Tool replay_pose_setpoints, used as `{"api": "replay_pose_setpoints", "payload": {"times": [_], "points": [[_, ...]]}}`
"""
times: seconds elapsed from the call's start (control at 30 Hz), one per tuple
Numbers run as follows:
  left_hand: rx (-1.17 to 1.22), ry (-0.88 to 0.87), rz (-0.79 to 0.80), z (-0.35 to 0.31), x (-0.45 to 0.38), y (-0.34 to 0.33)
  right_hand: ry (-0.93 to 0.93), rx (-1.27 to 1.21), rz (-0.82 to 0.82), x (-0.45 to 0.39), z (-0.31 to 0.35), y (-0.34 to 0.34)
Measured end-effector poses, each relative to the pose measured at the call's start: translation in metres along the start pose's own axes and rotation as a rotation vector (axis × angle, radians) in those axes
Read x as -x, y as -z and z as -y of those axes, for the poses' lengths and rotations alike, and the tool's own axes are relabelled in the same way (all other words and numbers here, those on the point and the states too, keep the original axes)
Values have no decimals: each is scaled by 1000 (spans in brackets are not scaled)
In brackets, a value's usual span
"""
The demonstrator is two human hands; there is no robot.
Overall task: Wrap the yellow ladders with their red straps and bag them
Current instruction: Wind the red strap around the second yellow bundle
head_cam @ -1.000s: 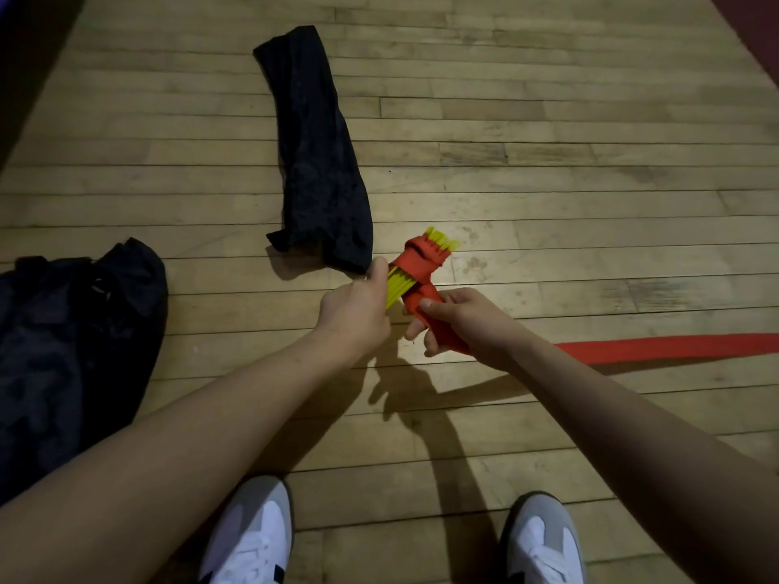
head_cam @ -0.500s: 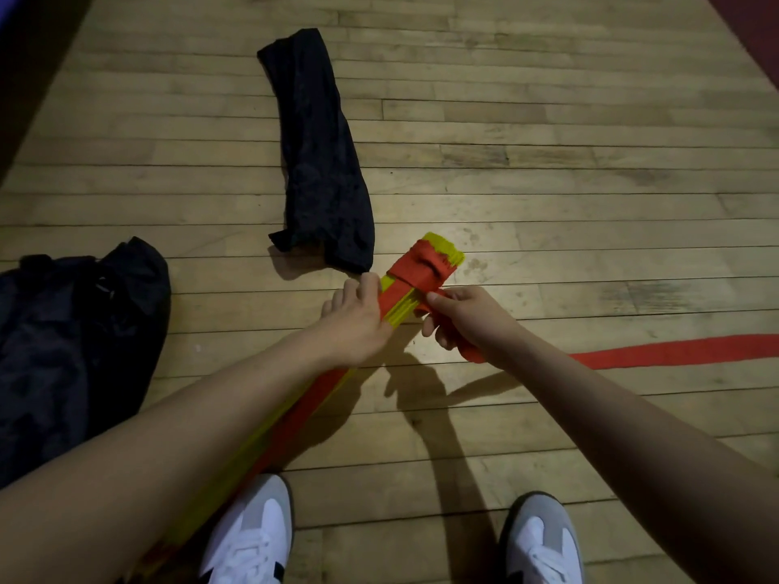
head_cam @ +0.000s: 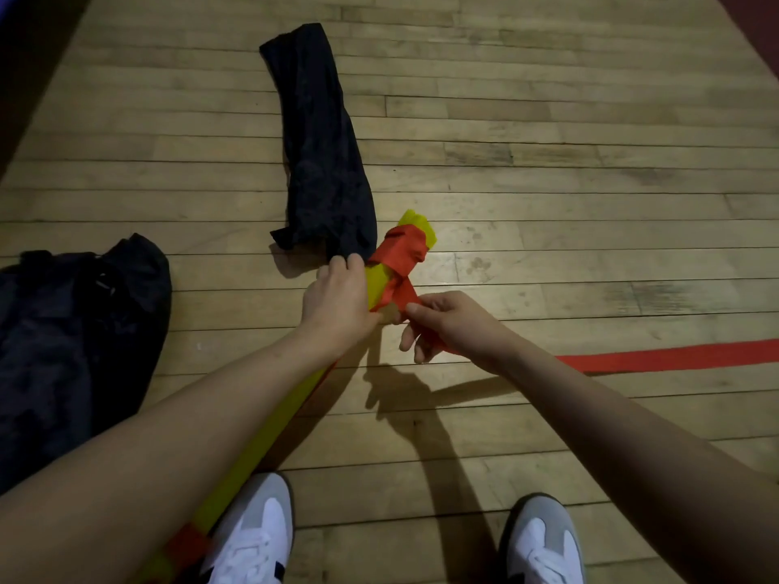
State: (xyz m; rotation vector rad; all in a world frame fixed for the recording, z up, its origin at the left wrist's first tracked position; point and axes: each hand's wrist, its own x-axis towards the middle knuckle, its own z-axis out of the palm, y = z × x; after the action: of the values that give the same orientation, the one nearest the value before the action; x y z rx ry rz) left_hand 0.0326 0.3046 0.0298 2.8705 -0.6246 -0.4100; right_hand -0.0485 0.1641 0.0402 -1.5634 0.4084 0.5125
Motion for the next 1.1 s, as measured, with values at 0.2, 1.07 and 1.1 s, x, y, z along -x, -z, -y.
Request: {"api": "replay_pose_setpoints", "payload": {"times": [0.2, 1.07, 1.1], "points": [[98, 48, 2, -7, 5, -6, 65, -16, -66, -5, 8, -4], [-180, -93, -37, 4, -3, -2, -34, -90, -110, -3, -11, -3], [-173, -69, -47, 5, -3, -2, -30, -89, -87, -2, -9, -4]]}}
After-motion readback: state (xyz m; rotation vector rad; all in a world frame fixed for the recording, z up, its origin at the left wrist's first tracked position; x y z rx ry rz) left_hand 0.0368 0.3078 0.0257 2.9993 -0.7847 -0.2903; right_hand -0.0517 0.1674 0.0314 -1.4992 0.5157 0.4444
